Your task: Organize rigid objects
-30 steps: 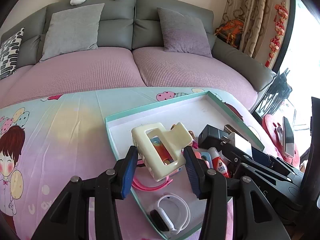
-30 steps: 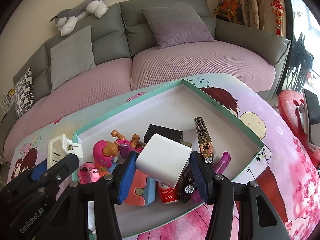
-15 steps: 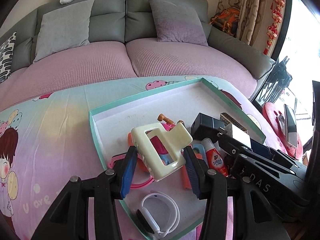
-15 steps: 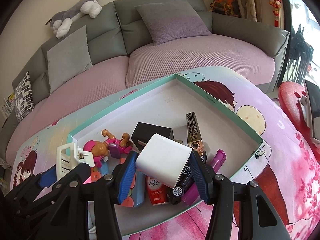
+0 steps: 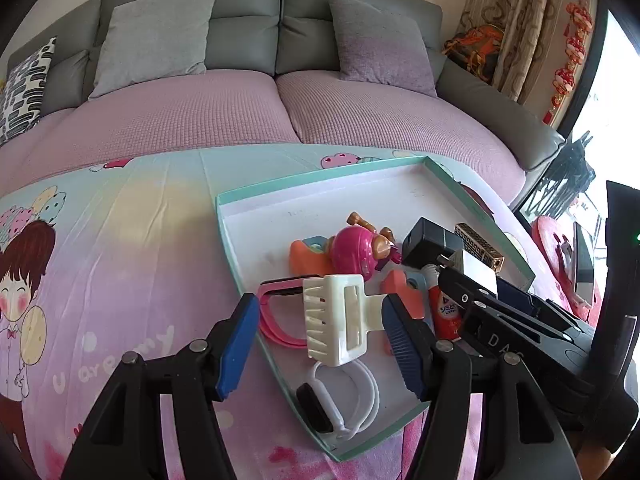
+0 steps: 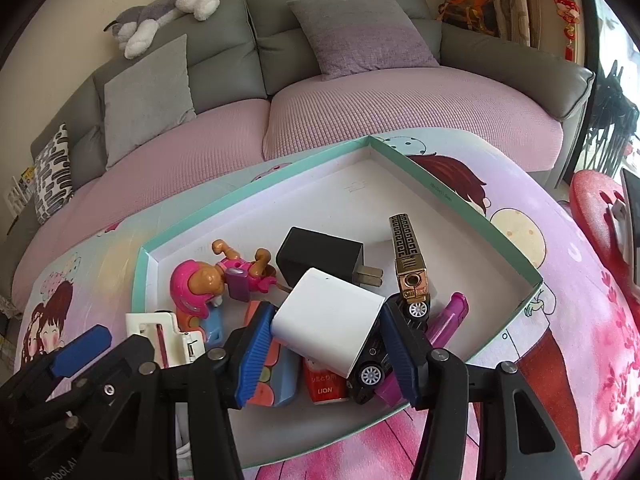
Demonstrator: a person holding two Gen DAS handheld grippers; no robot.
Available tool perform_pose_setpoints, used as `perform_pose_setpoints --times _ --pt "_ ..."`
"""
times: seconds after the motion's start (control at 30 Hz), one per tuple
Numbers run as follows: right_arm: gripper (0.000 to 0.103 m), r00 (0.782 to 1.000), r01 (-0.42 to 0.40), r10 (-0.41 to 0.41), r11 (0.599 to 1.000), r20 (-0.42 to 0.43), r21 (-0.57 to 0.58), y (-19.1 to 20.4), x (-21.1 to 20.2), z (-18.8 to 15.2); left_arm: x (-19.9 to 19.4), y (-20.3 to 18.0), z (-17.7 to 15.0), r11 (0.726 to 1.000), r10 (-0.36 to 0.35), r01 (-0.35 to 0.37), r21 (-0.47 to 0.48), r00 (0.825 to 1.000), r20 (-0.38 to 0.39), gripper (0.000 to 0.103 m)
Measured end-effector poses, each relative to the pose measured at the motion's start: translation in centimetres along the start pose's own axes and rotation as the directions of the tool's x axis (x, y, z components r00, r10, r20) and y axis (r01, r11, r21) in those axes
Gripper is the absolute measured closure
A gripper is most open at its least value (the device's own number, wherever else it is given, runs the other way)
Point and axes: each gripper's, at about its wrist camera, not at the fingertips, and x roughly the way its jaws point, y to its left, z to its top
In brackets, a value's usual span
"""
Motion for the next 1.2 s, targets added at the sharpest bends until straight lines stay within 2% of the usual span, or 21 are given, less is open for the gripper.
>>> perform_pose_setpoints --times 0.1,0.17,0.27,0.47,0.57,0.67,0.7,1.03,1.2 --pt "0.045 1.0 -0.006 0.006 1.0 0.008 -0.019 0.5 -0.3 -0.1 -0.8 1.3 -0.3 0.998 0.035 -0.034 -0.054 0.999 0.026 0.035" --pt "0.045 1.0 -0.004 0.004 1.0 0.011 -0.029 0.8 -0.4 -0.2 -1.3 2.1 -0.5 0.994 0.069 -0.065 -0.086 0.997 0.041 0.022" --pt "0.044 1.0 0.012 -0.011 0.999 0.007 -0.048 1.1 -0.5 -0.5 -1.6 3.3 -1.0 0.986 0.115 -0.108 -0.128 0.992 0.048 0.016" --pt "0.03 1.0 0.031 -0.03 0.996 0.007 -0.082 1.8 -1.0 -1.3 -1.7 5.0 -2.8 0.967 0.202 -0.195 -0.162 0.979 0.029 0.002" --pt "0.016 0.999 0.032 -0.03 0.993 0.013 -0.111 2.4 -1.5 -1.7 -1.9 5.8 -3.6 0.959 0.227 -0.22 -0.181 0.974 0.018 0.002" --pt "0.009 0.999 0.034 -0.032 0.99 0.017 -0.139 3.2 -2.0 -2.4 -2.1 6.4 -4.5 0.953 0.238 -0.232 -0.197 0.971 0.006 0.002" --pt "0.001 0.999 0.033 -0.031 0.989 0.016 -0.143 3.4 -2.1 -2.6 -2.2 6.5 -4.9 0.951 0.241 -0.237 -0.197 0.97 0.0 0.002" --pt "0.0 0.999 0.024 -0.028 0.983 -0.017 -0.181 4.6 -3.3 -5.6 -3.5 7.5 -7.3 0.946 0.247 -0.246 -0.209 0.969 -0.022 0.002" --pt "0.0 1.0 0.014 -0.018 0.98 -0.021 -0.201 5.2 -4.1 -6.3 -4.1 8.0 -7.7 0.93 0.294 -0.295 -0.219 0.955 -0.036 0.002"
